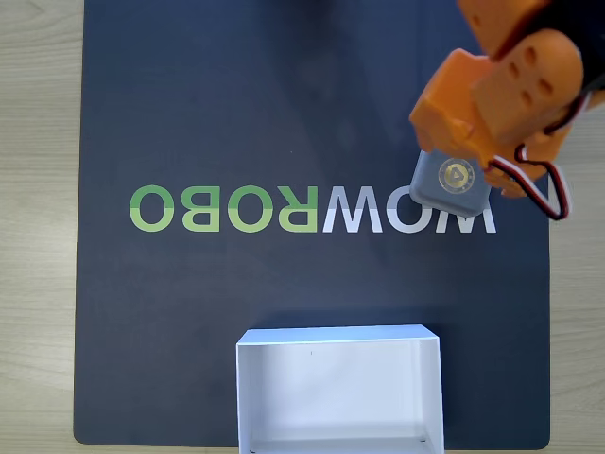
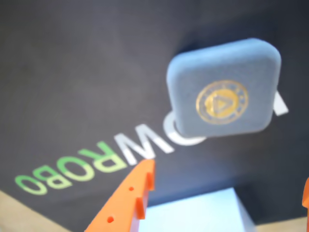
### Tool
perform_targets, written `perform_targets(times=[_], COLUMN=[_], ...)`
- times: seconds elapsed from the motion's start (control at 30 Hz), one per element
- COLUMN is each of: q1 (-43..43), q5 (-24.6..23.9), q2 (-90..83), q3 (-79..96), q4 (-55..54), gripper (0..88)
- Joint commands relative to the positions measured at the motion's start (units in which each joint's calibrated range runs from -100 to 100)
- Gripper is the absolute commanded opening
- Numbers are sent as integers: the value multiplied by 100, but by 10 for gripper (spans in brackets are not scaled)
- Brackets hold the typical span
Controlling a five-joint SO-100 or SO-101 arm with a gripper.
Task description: Grab the usb to bin
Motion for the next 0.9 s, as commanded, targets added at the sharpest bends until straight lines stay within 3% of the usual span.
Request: perform_targets(times=[0.0, 0.1, 0.3, 0.87], q1=[-17, 0, 0, 437], q5=[282, 466, 666, 1029], q2=[4, 64, 81, 767], q3=[-220, -220, -193, -274], q4=[65, 65, 100, -240], gripper=[325, 342, 467, 468])
